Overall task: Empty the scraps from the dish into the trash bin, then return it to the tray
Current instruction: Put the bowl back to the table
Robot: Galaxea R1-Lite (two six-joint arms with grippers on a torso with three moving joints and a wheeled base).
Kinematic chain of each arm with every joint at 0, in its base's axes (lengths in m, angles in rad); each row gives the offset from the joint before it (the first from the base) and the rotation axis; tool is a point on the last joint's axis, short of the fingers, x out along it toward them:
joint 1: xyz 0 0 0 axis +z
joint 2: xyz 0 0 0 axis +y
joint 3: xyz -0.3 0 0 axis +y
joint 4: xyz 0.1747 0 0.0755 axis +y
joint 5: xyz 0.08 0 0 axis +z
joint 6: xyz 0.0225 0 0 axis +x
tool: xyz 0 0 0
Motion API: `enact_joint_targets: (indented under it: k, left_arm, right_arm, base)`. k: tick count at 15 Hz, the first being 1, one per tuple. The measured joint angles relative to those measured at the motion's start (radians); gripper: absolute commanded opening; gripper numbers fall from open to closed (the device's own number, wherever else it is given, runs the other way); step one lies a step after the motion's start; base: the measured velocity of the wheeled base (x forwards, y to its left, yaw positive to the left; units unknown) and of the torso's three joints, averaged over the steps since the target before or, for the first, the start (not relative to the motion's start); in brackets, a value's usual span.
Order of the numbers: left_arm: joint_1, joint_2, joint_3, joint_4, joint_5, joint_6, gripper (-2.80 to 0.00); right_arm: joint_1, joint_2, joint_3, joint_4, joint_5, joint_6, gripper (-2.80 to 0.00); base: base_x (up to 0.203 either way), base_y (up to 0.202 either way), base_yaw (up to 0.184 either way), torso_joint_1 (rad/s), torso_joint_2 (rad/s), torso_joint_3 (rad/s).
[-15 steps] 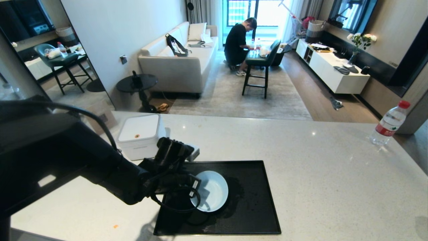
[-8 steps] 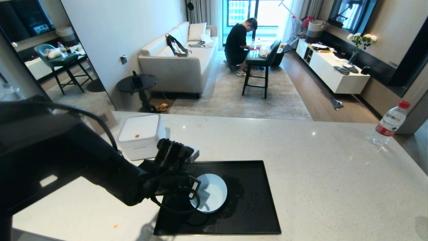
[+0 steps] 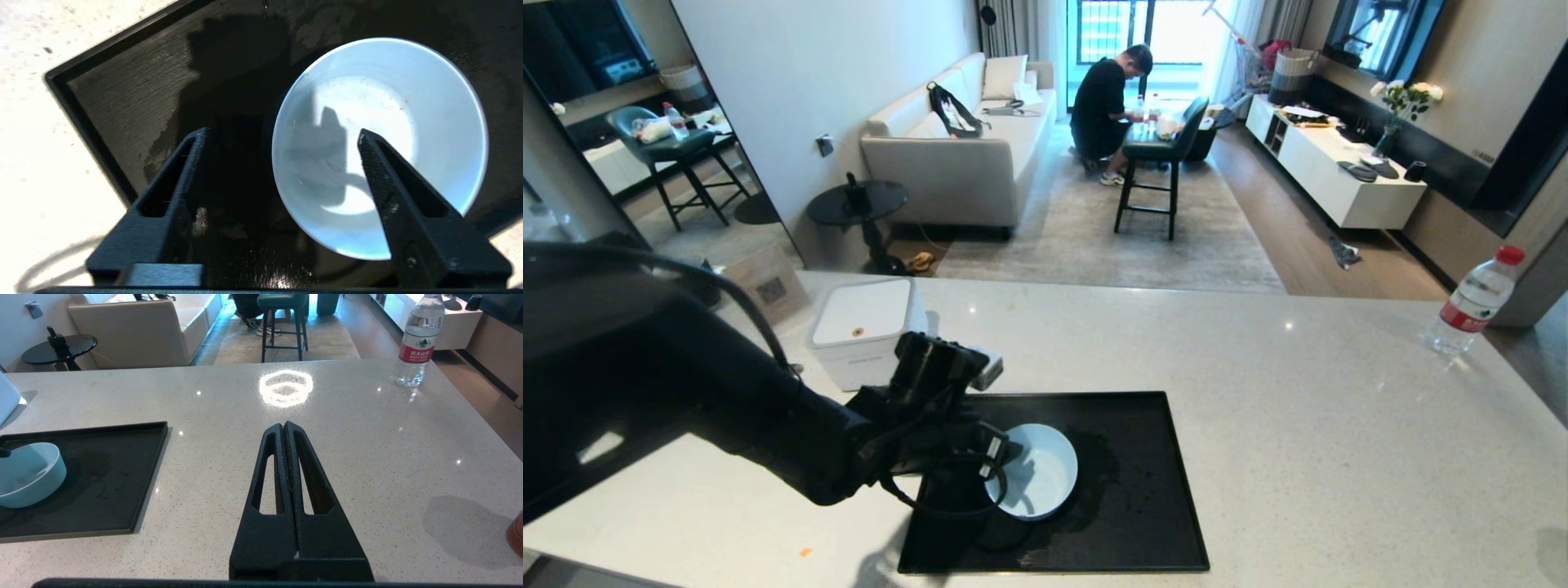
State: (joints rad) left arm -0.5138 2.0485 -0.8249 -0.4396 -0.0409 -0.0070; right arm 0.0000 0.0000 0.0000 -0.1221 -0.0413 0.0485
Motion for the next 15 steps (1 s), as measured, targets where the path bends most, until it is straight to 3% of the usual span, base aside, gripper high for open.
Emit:
enact_joint_targets:
  k: [15]
  left_arm:
    - [0.0, -0.401, 0.293, 0.001, 0.054, -0.034, 0.0]
  right_arm:
    - [0.0, 0.0, 0.0, 0.0, 0.0, 0.0, -2.8]
  base:
    - [0.0, 0.0, 0.0, 0.0, 0.0, 0.0]
